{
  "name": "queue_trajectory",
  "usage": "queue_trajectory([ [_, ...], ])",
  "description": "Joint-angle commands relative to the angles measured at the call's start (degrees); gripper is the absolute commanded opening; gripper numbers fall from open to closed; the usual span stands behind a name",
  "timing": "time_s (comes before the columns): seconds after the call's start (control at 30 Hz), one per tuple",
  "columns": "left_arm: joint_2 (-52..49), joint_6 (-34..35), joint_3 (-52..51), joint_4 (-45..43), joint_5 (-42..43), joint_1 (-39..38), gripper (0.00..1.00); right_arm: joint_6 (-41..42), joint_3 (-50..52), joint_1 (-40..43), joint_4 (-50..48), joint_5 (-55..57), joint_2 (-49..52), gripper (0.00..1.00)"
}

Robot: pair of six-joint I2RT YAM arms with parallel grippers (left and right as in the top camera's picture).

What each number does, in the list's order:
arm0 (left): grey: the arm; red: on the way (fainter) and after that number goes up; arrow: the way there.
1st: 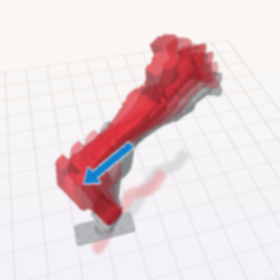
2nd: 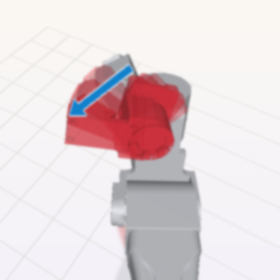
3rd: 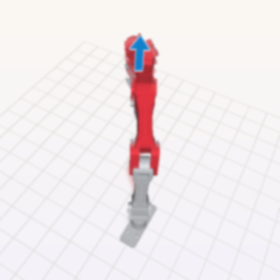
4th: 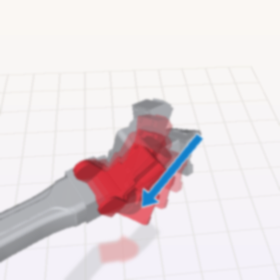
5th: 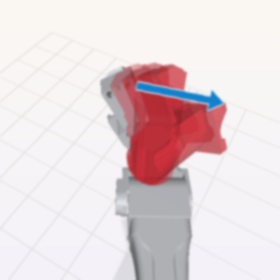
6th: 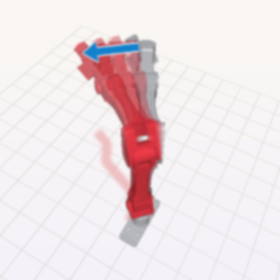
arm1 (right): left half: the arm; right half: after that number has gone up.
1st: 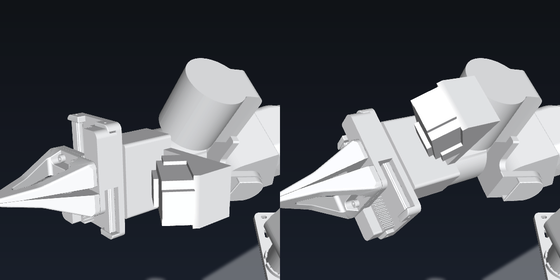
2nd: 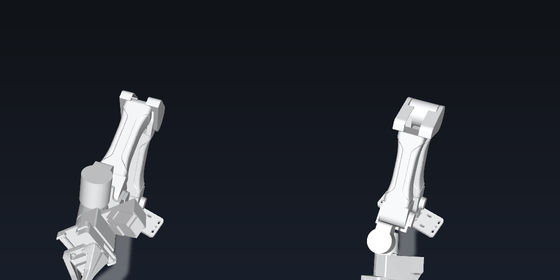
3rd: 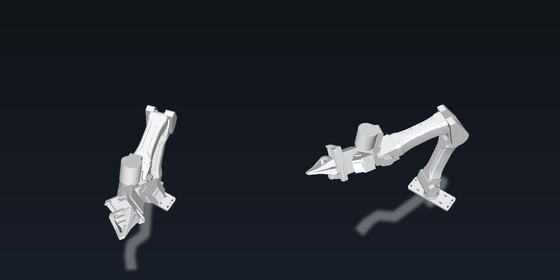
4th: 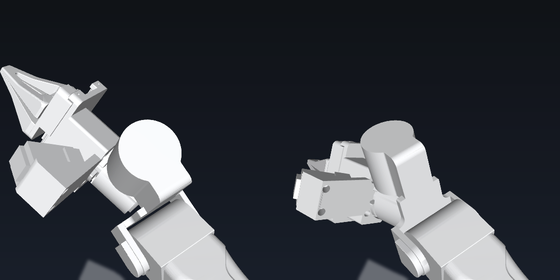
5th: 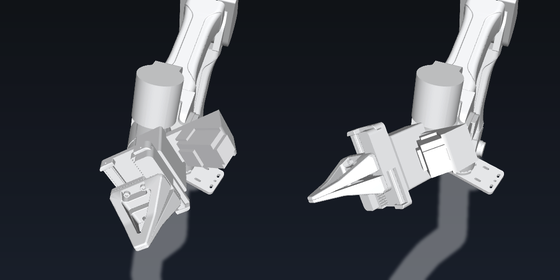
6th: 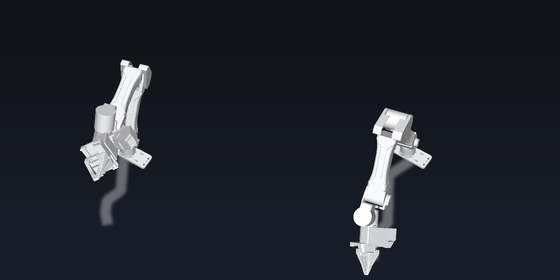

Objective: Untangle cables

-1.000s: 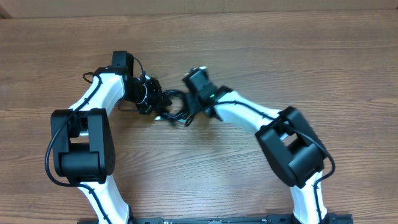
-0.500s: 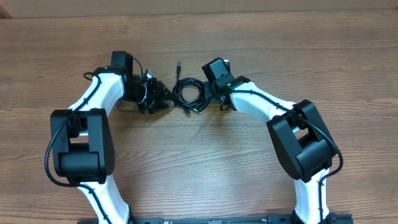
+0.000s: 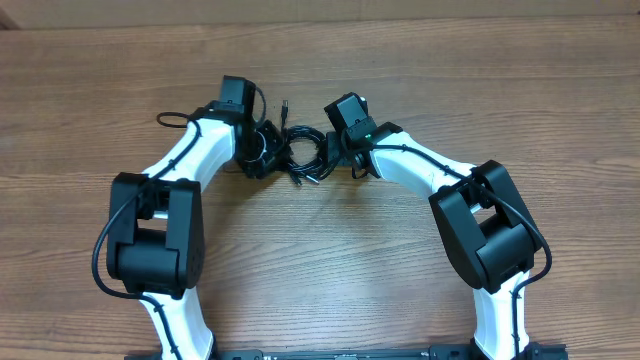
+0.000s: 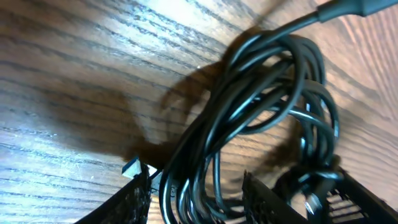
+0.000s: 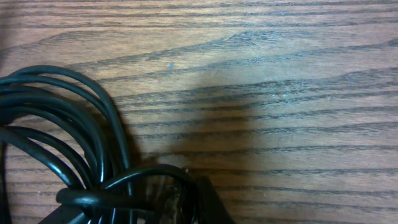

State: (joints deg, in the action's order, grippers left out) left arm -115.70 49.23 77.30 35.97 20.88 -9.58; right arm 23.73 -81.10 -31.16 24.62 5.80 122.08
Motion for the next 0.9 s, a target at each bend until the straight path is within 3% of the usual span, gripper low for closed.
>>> queue_trajectory([
  [0.0,-0.9,2.2,0.5,0.0,-5.6,0.0,0.48,0.1,0.4,-0.3,-0.3,-1.0,-2.4,0.04],
  [0.2,-3.2,1.3,0.5,0.7,-8.0,-0.6,0.26,-0.3,0.4,-0.3,-0.5,-1.3,-2.4,0.04],
  [0.3,-4.0,-0.2,0.5,2.0,-8.0,-0.5,0.04,-5.4,0.4,-0.3,-2.2,-4.2,-2.4,0.04],
  [0.5,-4.2,-6.7,0.5,8.4,-11.1,1.9,0.04,-6.2,0.4,-0.1,-2.7,-3.7,-2.4,0.04],
  [0.6,-4.2,-11.0,0.5,14.6,-16.0,3.8,0.04,-6.2,0.4,0.2,-2.7,1.7,-2.4,0.04],
  [0.87,-4.2,-12.5,0.5,24.0,-27.0,7.2,0.04,-3.3,0.4,0.2,-2.7,10.8,-2.4,0.04],
])
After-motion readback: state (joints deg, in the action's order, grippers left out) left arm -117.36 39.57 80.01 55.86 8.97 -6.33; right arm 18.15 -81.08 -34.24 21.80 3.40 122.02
